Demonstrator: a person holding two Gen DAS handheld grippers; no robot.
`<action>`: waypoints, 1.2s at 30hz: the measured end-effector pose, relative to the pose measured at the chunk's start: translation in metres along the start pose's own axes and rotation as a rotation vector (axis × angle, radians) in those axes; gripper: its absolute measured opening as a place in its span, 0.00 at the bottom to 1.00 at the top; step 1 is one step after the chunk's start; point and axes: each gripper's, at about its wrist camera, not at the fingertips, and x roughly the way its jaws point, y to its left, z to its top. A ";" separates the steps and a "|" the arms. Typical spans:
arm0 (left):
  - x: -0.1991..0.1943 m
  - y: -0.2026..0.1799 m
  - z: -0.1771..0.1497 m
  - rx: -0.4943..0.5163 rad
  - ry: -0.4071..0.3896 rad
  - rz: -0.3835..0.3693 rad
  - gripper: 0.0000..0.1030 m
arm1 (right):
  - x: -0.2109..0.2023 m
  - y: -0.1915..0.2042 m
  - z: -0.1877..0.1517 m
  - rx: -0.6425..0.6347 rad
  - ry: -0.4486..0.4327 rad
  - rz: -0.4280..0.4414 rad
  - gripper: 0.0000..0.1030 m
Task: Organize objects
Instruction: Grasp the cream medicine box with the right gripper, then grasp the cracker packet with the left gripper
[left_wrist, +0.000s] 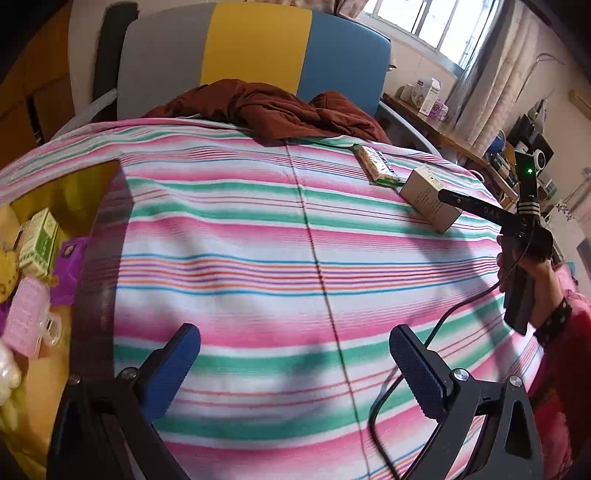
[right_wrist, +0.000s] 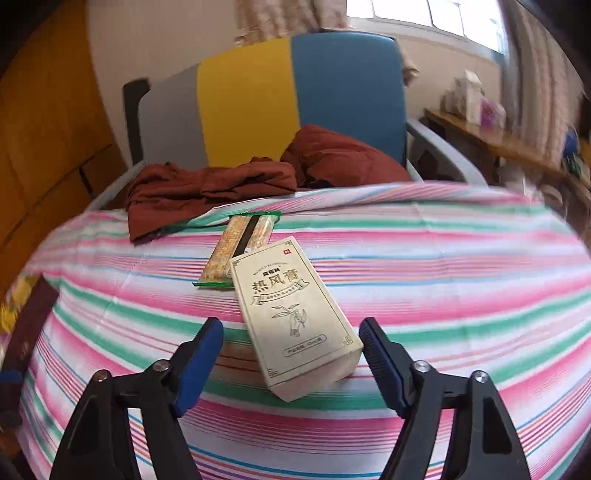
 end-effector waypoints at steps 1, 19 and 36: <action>0.003 -0.004 0.004 0.010 -0.001 0.008 1.00 | 0.003 -0.001 -0.002 0.022 0.008 -0.003 0.61; 0.121 -0.109 0.132 0.125 -0.102 0.092 1.00 | -0.026 -0.018 -0.036 0.195 -0.134 -0.272 0.55; 0.219 -0.138 0.184 0.124 -0.086 0.107 0.69 | -0.025 -0.017 -0.041 0.206 -0.175 -0.273 0.55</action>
